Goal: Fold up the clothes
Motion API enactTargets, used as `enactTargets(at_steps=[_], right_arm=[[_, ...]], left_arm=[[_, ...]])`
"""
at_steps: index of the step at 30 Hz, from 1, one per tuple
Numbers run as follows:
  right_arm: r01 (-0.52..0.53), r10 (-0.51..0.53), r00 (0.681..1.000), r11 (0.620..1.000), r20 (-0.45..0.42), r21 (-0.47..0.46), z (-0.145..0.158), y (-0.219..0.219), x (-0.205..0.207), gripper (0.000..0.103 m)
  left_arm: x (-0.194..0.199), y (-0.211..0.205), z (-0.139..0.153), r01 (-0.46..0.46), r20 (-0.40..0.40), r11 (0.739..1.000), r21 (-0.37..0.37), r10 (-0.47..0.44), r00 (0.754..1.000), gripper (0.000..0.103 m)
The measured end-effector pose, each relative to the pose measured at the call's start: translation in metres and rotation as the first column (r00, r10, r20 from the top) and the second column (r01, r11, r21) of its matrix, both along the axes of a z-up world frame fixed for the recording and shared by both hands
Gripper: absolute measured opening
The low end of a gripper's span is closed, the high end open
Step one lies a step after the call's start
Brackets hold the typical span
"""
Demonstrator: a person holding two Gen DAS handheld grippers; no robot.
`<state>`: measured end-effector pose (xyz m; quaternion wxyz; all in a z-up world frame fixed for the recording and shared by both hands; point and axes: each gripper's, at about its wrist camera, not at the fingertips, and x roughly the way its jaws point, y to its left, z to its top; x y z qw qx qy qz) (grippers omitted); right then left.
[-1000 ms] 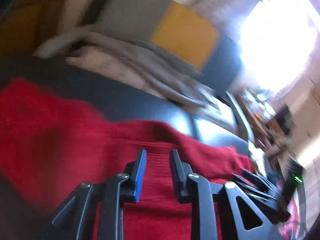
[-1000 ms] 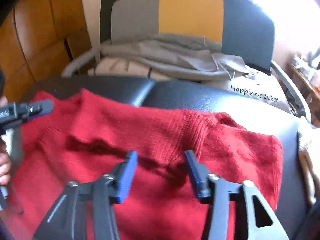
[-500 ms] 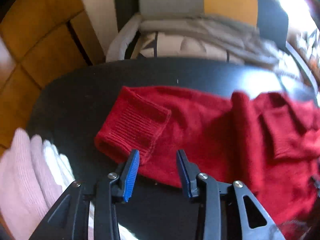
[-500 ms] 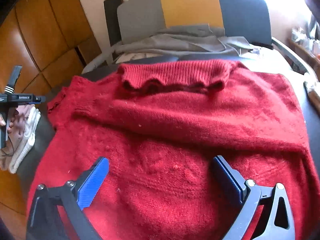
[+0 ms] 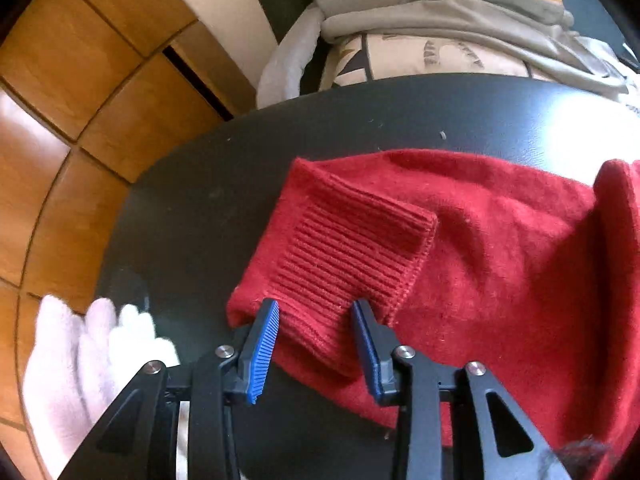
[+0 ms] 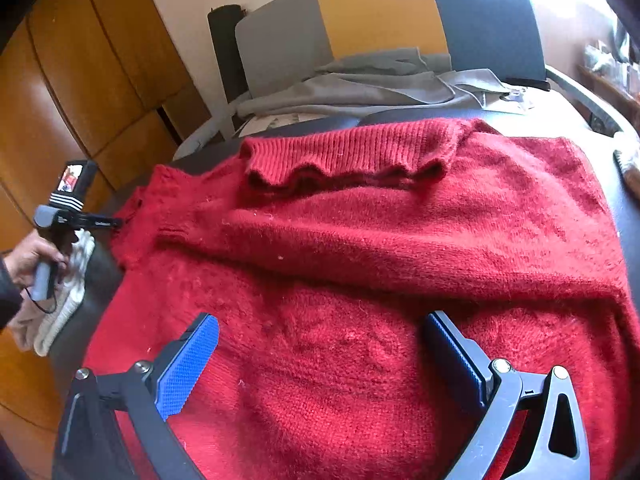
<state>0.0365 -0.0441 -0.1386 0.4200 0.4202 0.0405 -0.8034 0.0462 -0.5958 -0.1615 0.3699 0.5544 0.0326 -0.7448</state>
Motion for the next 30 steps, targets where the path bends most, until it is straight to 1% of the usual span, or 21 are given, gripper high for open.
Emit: enactTargets(at_steps=[1, 3, 4, 5, 8, 11, 12, 14, 15, 16, 17, 18, 19, 20, 21, 22, 23, 25, 28, 29, 30], right_arm=[[0.000, 0.000, 1.000, 1.000, 0.002, -0.004, 0.000, 0.000, 0.000, 0.103], [0.000, 0.000, 1.000, 1.000, 0.003, -0.007, 0.000, 0.000, 0.000, 0.103], [-0.001, 0.001, 1.000, 1.000, 0.003, -0.007, 0.000, 0.000, 0.000, 0.103], [-0.001, 0.001, 1.000, 1.000, 0.004, -0.008, 0.000, 0.000, 0.000, 0.103], [-0.003, 0.003, 1.000, 1.000, 0.006, -0.012, -0.001, 0.001, -0.001, 0.103], [-0.004, 0.004, 1.000, 1.000, 0.010, -0.017, -0.001, 0.002, -0.002, 0.103], [-0.004, 0.004, 1.000, 1.000, 0.011, -0.019, -0.001, 0.002, -0.002, 0.103], [-0.006, 0.007, 1.000, 1.000, 0.011, -0.020, -0.001, 0.003, -0.003, 0.103], [-0.006, 0.007, 1.000, 1.000, 0.011, -0.020, -0.001, 0.003, -0.003, 0.103], [-0.007, 0.007, 1.000, 1.000, 0.011, -0.019, -0.001, 0.003, -0.003, 0.103], [-0.007, 0.007, 1.000, 1.000, 0.010, -0.018, -0.001, 0.003, -0.003, 0.103], [-0.006, 0.007, 1.000, 1.000, 0.010, -0.017, -0.001, 0.003, -0.003, 0.103], [-0.006, 0.006, 1.000, 1.000, 0.010, -0.017, -0.001, 0.002, -0.002, 0.103], [-0.006, 0.006, 1.000, 1.000, 0.010, -0.016, -0.001, 0.002, -0.002, 0.103], [-0.005, 0.006, 1.000, 1.000, 0.010, -0.017, -0.001, 0.003, -0.002, 0.103], [-0.005, 0.005, 1.000, 1.000, 0.011, -0.017, -0.001, 0.003, -0.002, 0.103], [-0.005, 0.005, 1.000, 1.000, 0.010, -0.017, -0.001, 0.003, -0.002, 0.103], [-0.005, 0.005, 1.000, 1.000, 0.010, -0.016, -0.001, 0.003, -0.002, 0.103], [-0.004, 0.005, 1.000, 1.000, 0.011, -0.017, -0.001, 0.002, -0.002, 0.103], [-0.004, 0.004, 1.000, 1.000, 0.013, -0.021, -0.001, 0.002, -0.002, 0.103], [-0.004, 0.004, 1.000, 1.000, 0.015, -0.024, -0.001, 0.003, -0.003, 0.103]], left_arm=[[0.002, -0.001, 0.001, 0.001, -0.019, 1.000, 0.019, -0.001, 1.000, 0.024], [0.011, -0.007, 0.006, -0.038, -0.101, 0.995, 0.091, 0.047, 0.994, 0.006], [0.016, -0.010, 0.009, -0.052, -0.135, 0.992, 0.118, 0.068, 0.989, 0.003], [0.023, -0.015, 0.014, -0.068, -0.195, 0.983, 0.171, 0.101, 0.975, 0.000], [0.045, -0.021, 0.028, -0.086, -0.315, 0.960, 0.267, 0.172, 0.933, 0.000], [0.062, -0.026, 0.039, -0.102, -0.384, 0.938, 0.331, 0.233, 0.893, 0.000], [0.064, -0.025, 0.044, -0.098, -0.396, 0.936, 0.338, 0.236, 0.887, 0.000], [0.066, -0.019, 0.055, -0.064, -0.418, 0.952, 0.299, 0.191, 0.888, 0.000], [0.061, -0.012, 0.057, -0.031, -0.387, 0.965, 0.259, 0.134, 0.912, 0.000], [0.055, -0.006, 0.059, 0.003, -0.353, 0.975, 0.223, 0.078, 0.933, 0.004], [0.049, -0.003, 0.055, 0.035, -0.307, 0.975, 0.220, 0.035, 0.951, 0.021], [0.042, -0.001, 0.048, 0.056, -0.252, 0.972, 0.227, 0.003, 0.968, 0.027], [0.040, 0.003, 0.043, 0.058, -0.227, 0.968, 0.244, -0.001, 0.974, 0.027], [0.040, 0.006, 0.038, 0.057, -0.210, 0.962, 0.266, 0.000, 0.978, 0.031], [0.047, 0.004, 0.038, 0.039, -0.263, 0.943, 0.331, 0.052, 0.963, 0.036], [0.055, 0.001, 0.037, 0.024, -0.311, 0.918, 0.396, 0.109, 0.944, 0.044], [0.062, -0.008, 0.036, -0.003, -0.355, 0.889, 0.458, 0.186, 0.916, 0.051], [0.077, -0.023, 0.033, -0.041, -0.420, 0.816, 0.576, 0.338, 0.842, 0.054], [0.089, -0.036, 0.028, -0.082, -0.427, 0.769, 0.634, 0.437, 0.792, 0.054], [0.090, -0.040, 0.026, -0.087, -0.428, 0.754, 0.651, 0.459, 0.779, 0.054], [0.090, -0.042, 0.024, -0.101, -0.419, 0.749, 0.655, 0.471, 0.776, 0.054]])
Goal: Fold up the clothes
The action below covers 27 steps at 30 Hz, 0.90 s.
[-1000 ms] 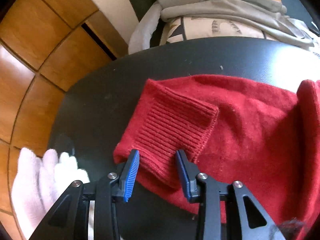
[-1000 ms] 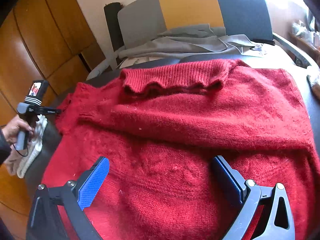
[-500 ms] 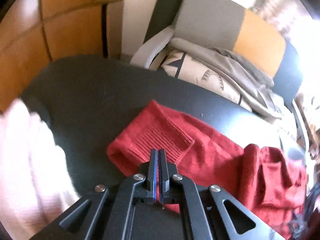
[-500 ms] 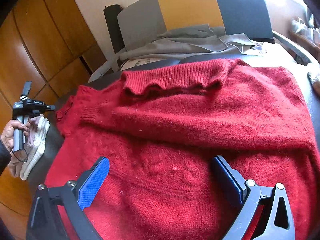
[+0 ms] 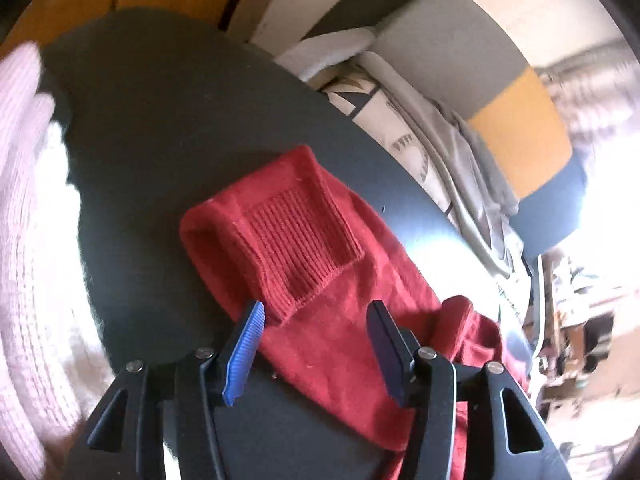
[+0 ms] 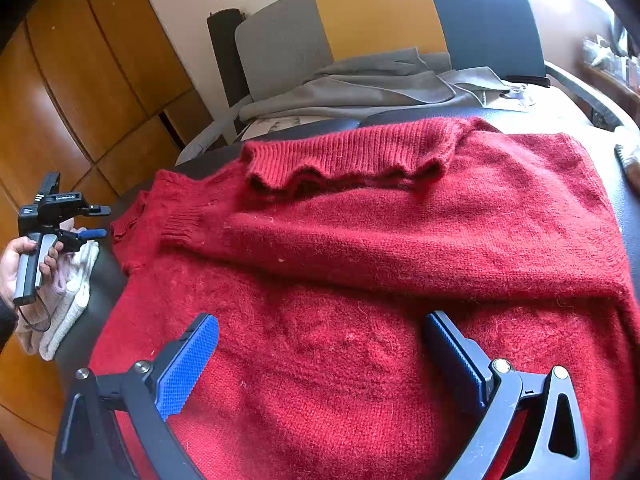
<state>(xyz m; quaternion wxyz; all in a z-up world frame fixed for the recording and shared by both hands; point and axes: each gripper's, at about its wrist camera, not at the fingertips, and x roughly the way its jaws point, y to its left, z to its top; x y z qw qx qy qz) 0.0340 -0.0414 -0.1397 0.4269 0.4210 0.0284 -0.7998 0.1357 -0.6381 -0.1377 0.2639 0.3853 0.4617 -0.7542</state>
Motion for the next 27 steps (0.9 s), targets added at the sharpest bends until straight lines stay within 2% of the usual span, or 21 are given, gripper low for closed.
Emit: enactTargets(at_steps=[3, 8, 10, 12, 13, 14, 18, 21, 23, 25, 27], right_arm=[[0.001, -0.001, 1.000, 1.000, 0.009, -0.015, 0.000, 0.002, -0.001, 0.103], [0.002, -0.002, 1.000, 1.000, 0.016, -0.026, 0.000, 0.003, -0.002, 0.103], [0.003, -0.002, 1.000, 1.000, 0.018, -0.028, 0.000, 0.003, -0.002, 0.103], [0.003, -0.002, 1.000, 1.000, 0.019, -0.031, 0.000, 0.003, -0.002, 0.103], [0.003, -0.003, 1.000, 1.000, 0.019, -0.031, 0.000, 0.003, -0.002, 0.103], [0.003, -0.002, 1.000, 1.000, 0.019, -0.031, 0.000, 0.003, -0.002, 0.103], [0.002, -0.001, 1.000, 0.999, 0.022, -0.037, 0.000, 0.005, -0.003, 0.103], [0.002, -0.001, 1.000, 0.999, 0.028, -0.047, -0.001, 0.005, -0.003, 0.103], [0.002, -0.001, 1.000, 0.999, 0.031, -0.052, -0.001, 0.006, -0.004, 0.103], [0.003, -0.001, 0.999, 0.998, 0.033, -0.056, -0.001, 0.007, -0.004, 0.103], [0.003, -0.001, 0.999, 0.998, 0.035, -0.059, -0.001, 0.007, -0.004, 0.103]], left_arm=[[-0.002, -0.005, -0.010, -0.031, 0.017, 0.999, 0.026, 0.031, 0.999, 0.054], [-0.028, -0.014, -0.036, -0.051, 0.088, 0.996, 0.079, 0.044, 0.995, 0.048], [-0.031, -0.018, -0.042, -0.087, 0.076, 0.991, 0.105, 0.080, 0.994, 0.046], [-0.034, -0.018, -0.041, -0.103, 0.078, 0.991, 0.085, 0.096, 0.992, 0.025], [-0.033, -0.019, -0.041, -0.110, 0.091, 0.991, 0.077, 0.103, 0.991, 0.007], [-0.031, -0.019, -0.040, -0.122, 0.097, 0.990, 0.070, 0.115, 0.989, 0.006], [-0.016, -0.014, -0.022, -0.133, -0.014, 0.990, 0.054, 0.134, 0.991, 0.005], [0.000, -0.009, 0.004, -0.144, -0.151, 0.986, 0.089, 0.156, 0.976, 0.005], [0.007, 0.000, 0.023, -0.130, -0.259, 0.985, 0.113, 0.156, 0.953, 0.006], [0.013, 0.013, 0.044, -0.101, -0.367, 0.986, 0.135, 0.144, 0.919, 0.005], [0.012, 0.030, 0.066, -0.054, -0.443, 0.990, 0.131, 0.107, 0.890, 0.006]])
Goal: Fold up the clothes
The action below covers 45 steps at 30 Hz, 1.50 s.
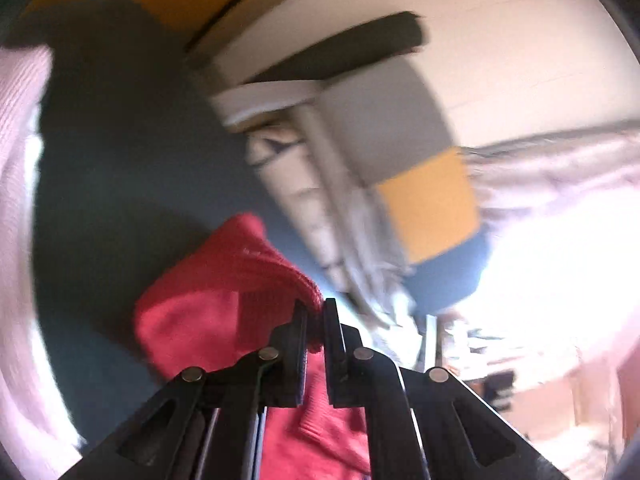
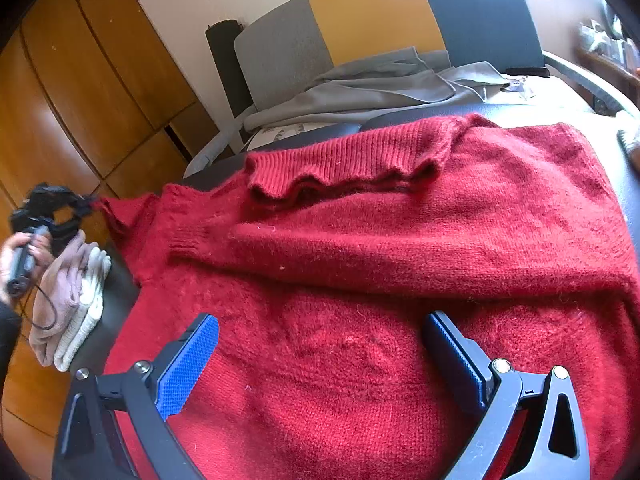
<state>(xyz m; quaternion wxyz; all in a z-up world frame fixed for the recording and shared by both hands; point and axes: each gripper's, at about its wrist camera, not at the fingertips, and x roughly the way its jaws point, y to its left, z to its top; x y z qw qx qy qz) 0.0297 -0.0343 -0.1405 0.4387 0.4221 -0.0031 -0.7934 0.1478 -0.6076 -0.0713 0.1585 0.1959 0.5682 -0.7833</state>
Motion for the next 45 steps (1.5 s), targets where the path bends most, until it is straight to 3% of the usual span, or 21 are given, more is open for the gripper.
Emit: enactTargets(at_steps=[5, 9, 14, 19, 21, 24, 25, 29, 32, 33, 34, 35, 36, 38, 40, 43, 45], right_arm=[[0.000, 0.000, 1.000, 1.000, -0.001, 0.001, 0.000, 0.000, 0.000, 0.103], [-0.002, 0.002, 1.000, 1.000, 0.003, -0.008, 0.000, 0.002, -0.001, 0.103], [0.001, 0.001, 0.999, 0.998, 0.032, -0.055, 0.000, 0.008, -0.004, 0.103], [0.005, 0.003, 0.998, 0.994, 0.070, -0.113, -0.002, 0.015, -0.010, 0.103], [0.006, 0.003, 0.997, 0.993, 0.075, -0.120, -0.002, 0.015, -0.010, 0.103], [0.003, 0.005, 0.997, 0.993, 0.073, -0.119, -0.001, 0.014, -0.010, 0.103], [0.004, 0.006, 0.997, 0.992, 0.080, -0.125, -0.002, 0.015, -0.011, 0.103], [0.014, 0.005, 0.992, 0.989, 0.128, -0.149, -0.001, 0.019, -0.017, 0.103], [0.019, 0.003, 0.981, 0.993, 0.193, -0.112, 0.002, 0.019, -0.023, 0.103], [0.065, -0.039, 0.970, 0.993, 0.238, -0.099, 0.007, 0.021, -0.023, 0.103], [0.099, -0.064, 0.962, 0.988, 0.265, -0.122, 0.012, 0.025, -0.021, 0.094], [0.112, -0.055, 0.956, 0.976, 0.287, -0.186, 0.019, 0.029, -0.016, 0.080], [0.126, -0.042, 0.949, 0.959, 0.314, -0.252, 0.025, 0.033, -0.011, 0.078], [0.151, 0.031, 0.905, 0.909, 0.425, -0.388, 0.027, 0.032, 0.000, 0.078], [0.193, 0.068, 0.852, 0.881, 0.519, -0.433, 0.018, 0.022, 0.006, 0.081], [0.286, 0.085, 0.759, 0.847, 0.646, -0.448, -0.002, 0.001, 0.013, 0.089], [0.345, 0.060, 0.718, 0.835, 0.693, -0.430, -0.013, -0.012, 0.017, 0.089]], left_arm=[[-0.031, 0.069, 0.038, 0.130, -0.153, 0.991, -0.029, -0.133, 0.979, 0.006], [-0.081, 0.145, 0.032, 0.256, -0.182, 0.966, -0.042, -0.259, 0.948, 0.006], [-0.140, 0.219, -0.012, 0.382, -0.099, 0.923, -0.033, -0.384, 0.918, 0.006], [-0.178, 0.271, -0.085, 0.492, 0.090, 0.870, 0.007, -0.491, 0.866, 0.006], [-0.179, 0.283, -0.109, 0.520, 0.142, 0.854, 0.022, -0.517, 0.844, 0.007], [-0.158, 0.288, -0.108, 0.527, 0.137, 0.850, 0.015, -0.523, 0.841, 0.007], [-0.152, 0.288, -0.107, 0.530, 0.129, 0.847, 0.020, -0.528, 0.839, 0.014], [-0.130, 0.277, -0.094, 0.527, 0.104, 0.849, -0.045, -0.521, 0.847, 0.021], [-0.101, 0.266, -0.094, 0.502, 0.172, 0.859, -0.105, -0.481, 0.859, 0.021], [-0.091, 0.263, -0.095, 0.493, 0.195, 0.861, -0.126, -0.466, 0.863, 0.021], [-0.080, 0.258, -0.099, 0.474, 0.220, 0.869, -0.143, -0.439, 0.871, 0.021], [-0.069, 0.252, -0.103, 0.454, 0.243, 0.877, -0.159, -0.411, 0.879, 0.021], [-0.058, 0.244, -0.110, 0.427, 0.251, 0.891, -0.156, -0.382, 0.889, 0.021], [-0.046, 0.236, -0.120, 0.400, 0.215, 0.908, -0.128, -0.368, 0.905, 0.021], [-0.038, 0.233, -0.125, 0.389, 0.182, 0.912, -0.130, -0.364, 0.913, 0.021], [-0.031, 0.234, -0.128, 0.395, 0.165, 0.904, -0.160, -0.371, 0.914, 0.020], [-0.029, 0.234, -0.130, 0.398, 0.150, 0.903, -0.161, -0.376, 0.914, 0.020]])
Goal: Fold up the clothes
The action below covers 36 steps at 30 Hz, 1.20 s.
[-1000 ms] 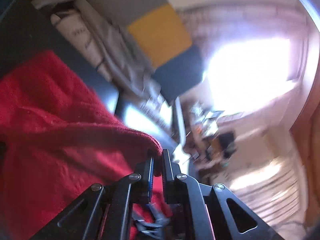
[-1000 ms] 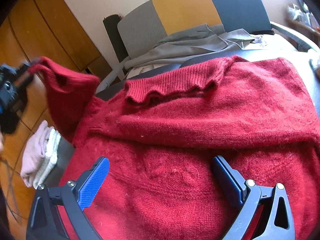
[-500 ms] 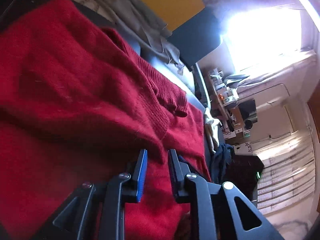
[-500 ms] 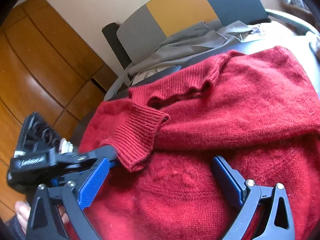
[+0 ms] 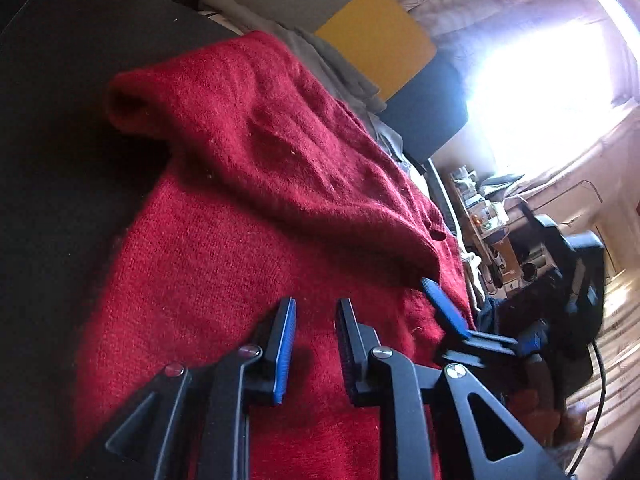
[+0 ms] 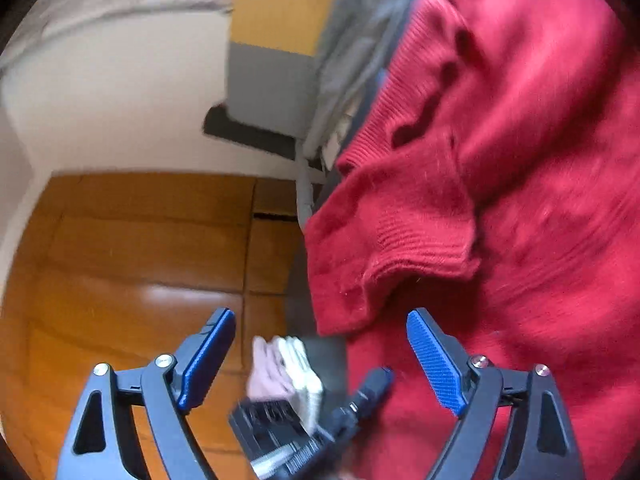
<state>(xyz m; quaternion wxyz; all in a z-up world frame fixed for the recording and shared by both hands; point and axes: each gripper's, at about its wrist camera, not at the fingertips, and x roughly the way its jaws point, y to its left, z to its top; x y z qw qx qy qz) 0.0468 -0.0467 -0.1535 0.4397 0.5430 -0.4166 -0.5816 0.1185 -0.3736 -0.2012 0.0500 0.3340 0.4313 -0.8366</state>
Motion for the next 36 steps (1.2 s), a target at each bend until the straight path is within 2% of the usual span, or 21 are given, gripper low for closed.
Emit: enactTargets(at_steps=[4, 6, 7, 8, 11, 13, 16, 19, 20, 24, 26, 28, 31, 33, 34, 35, 36], right_arm=[[0.140, -0.147, 0.988, 0.985, 0.055, 0.104, -0.014, -0.023, -0.003, 0.089], [0.208, -0.216, 0.976, 0.963, 0.034, 0.170, -0.018, -0.027, -0.009, 0.080], [0.205, -0.208, 0.978, 0.951, -0.013, 0.230, -0.015, -0.031, -0.008, 0.065], [0.204, -0.195, 0.979, 0.935, -0.059, 0.289, -0.012, -0.035, -0.008, 0.046], [0.201, -0.147, 0.976, 0.892, -0.161, 0.405, -0.005, -0.041, -0.005, 0.020], [0.203, -0.128, 0.972, 0.878, -0.195, 0.433, -0.002, -0.040, -0.005, 0.016], [0.200, -0.068, 0.959, 0.850, -0.275, 0.487, 0.008, -0.041, -0.001, 0.016], [0.202, 0.021, 0.925, 0.818, -0.379, 0.538, 0.021, -0.050, 0.007, 0.016], [0.198, 0.055, 0.913, 0.806, -0.404, 0.557, 0.024, -0.052, 0.008, 0.012], [0.202, 0.176, 0.848, 0.763, -0.499, 0.614, 0.041, -0.063, 0.009, 0.009], [0.206, 0.199, 0.831, 0.758, -0.520, 0.619, 0.053, -0.067, 0.003, 0.009], [0.217, 0.243, 0.789, 0.750, -0.564, 0.625, 0.069, -0.060, 0.002, 0.009], [0.230, 0.354, 0.666, 0.740, -0.656, 0.633, 0.112, -0.070, 0.013, 0.009], [0.223, 0.388, 0.608, 0.753, -0.692, 0.619, 0.141, -0.078, 0.013, 0.009], [0.220, 0.404, 0.568, 0.765, -0.718, 0.605, 0.161, -0.081, 0.013, 0.009], [0.216, 0.411, 0.544, 0.774, -0.732, 0.595, 0.174, -0.082, 0.014, 0.009], [0.213, 0.419, 0.508, 0.785, -0.753, 0.581, 0.195, -0.087, 0.012, 0.009]], left_arm=[[0.005, -0.006, -0.003, 0.011, -0.026, 0.999, 0.041, -0.010, 1.000, 0.020], [0.005, -0.006, -0.005, 0.025, -0.039, 0.999, 0.044, -0.024, 0.999, 0.019], [0.006, -0.006, -0.006, 0.031, -0.046, 0.999, 0.041, -0.030, 0.999, 0.019], [0.007, -0.006, -0.006, 0.039, -0.051, 0.999, 0.036, -0.037, 0.998, 0.019], [0.010, -0.007, -0.008, 0.047, -0.066, 0.998, 0.044, -0.044, 0.997, 0.019], [0.012, -0.009, -0.009, 0.048, -0.073, 0.997, 0.054, -0.044, 0.996, 0.019], [0.015, -0.012, -0.011, 0.049, -0.079, 0.996, 0.070, -0.044, 0.996, 0.019], [0.015, -0.015, -0.010, 0.048, -0.073, 0.996, 0.077, -0.042, 0.996, 0.019], [0.014, -0.014, -0.009, 0.047, -0.071, 0.996, 0.078, -0.042, 0.997, 0.019], [0.002, -0.011, -0.011, 0.039, -0.053, 0.993, 0.110, -0.033, 0.998, 0.019], [-0.002, -0.011, -0.010, 0.035, -0.039, 0.990, 0.135, -0.030, 0.999, 0.019], [-0.001, -0.014, -0.008, 0.029, -0.036, 0.988, 0.152, -0.023, 0.999, 0.022], [-0.004, -0.014, -0.006, 0.034, -0.024, 0.988, 0.154, -0.031, 0.999, 0.023], [-0.005, -0.011, -0.003, 0.033, -0.033, 0.983, 0.181, -0.027, 0.999, 0.024], [-0.007, -0.011, -0.003, 0.026, -0.042, 0.979, 0.204, -0.018, 0.999, 0.024], [-0.012, -0.010, -0.001, 0.021, -0.052, 0.976, 0.219, -0.010, 0.999, 0.025], [-0.021, -0.007, 0.002, 0.025, -0.050, 0.978, 0.209, -0.014, 0.999, 0.025]])
